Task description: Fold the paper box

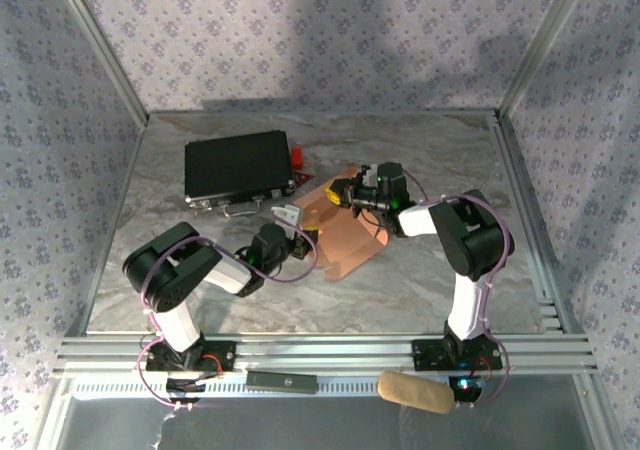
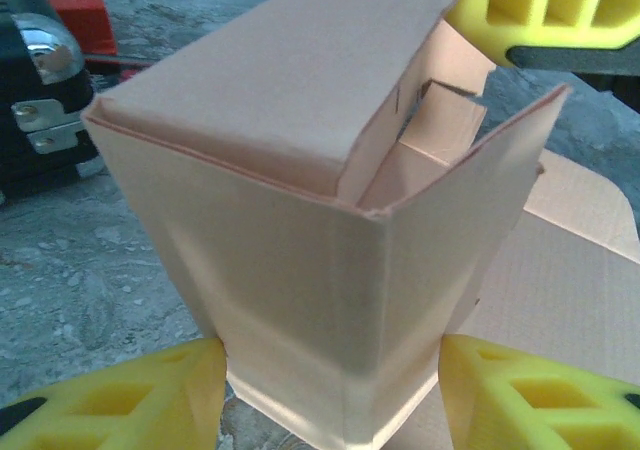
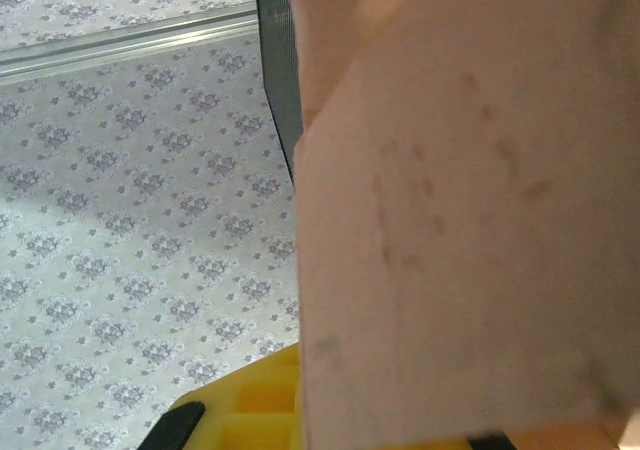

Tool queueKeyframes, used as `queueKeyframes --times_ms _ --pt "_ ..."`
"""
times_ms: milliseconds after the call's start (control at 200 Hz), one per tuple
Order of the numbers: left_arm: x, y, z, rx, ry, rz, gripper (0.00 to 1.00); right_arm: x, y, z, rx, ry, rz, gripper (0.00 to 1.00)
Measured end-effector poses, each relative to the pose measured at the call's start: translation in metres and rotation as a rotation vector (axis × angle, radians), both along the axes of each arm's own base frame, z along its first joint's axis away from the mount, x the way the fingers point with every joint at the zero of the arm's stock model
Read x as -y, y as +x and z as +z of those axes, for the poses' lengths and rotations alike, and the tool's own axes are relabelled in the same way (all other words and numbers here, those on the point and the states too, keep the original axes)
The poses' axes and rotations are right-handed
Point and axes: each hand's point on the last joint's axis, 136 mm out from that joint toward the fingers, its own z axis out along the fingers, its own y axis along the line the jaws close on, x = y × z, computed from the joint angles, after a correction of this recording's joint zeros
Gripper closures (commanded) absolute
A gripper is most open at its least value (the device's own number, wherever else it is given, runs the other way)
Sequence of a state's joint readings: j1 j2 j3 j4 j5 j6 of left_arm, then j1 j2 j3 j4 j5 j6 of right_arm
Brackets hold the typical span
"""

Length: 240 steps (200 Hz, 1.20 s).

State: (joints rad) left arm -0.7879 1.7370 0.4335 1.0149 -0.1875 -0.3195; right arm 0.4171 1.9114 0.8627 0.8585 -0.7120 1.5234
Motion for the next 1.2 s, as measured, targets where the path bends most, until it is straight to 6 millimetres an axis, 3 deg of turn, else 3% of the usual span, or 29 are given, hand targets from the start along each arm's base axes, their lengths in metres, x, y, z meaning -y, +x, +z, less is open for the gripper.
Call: queueKeyframes --times_ms 300,705,1039,1199 --pt "0.001 0.008 0.000 0.016 -0.028 0.051 0.32 0.000 0.001 0.002 0.006 0.006 -0.008 1.00" --pt "0.002 0.016 0.000 0.020 -0.029 0.084 0.43 0.003 0.004 0.002 0.008 0.004 -0.023 1.00" --pt "0.003 0.026 0.000 0.030 -0.016 0.142 0.40 0.005 0.008 0.001 0.021 0.005 -0.051 1.00" --pt "0.000 0.029 -0.002 0.034 -0.011 0.175 0.47 0.005 0.010 -0.002 0.021 0.017 -0.066 1.00"
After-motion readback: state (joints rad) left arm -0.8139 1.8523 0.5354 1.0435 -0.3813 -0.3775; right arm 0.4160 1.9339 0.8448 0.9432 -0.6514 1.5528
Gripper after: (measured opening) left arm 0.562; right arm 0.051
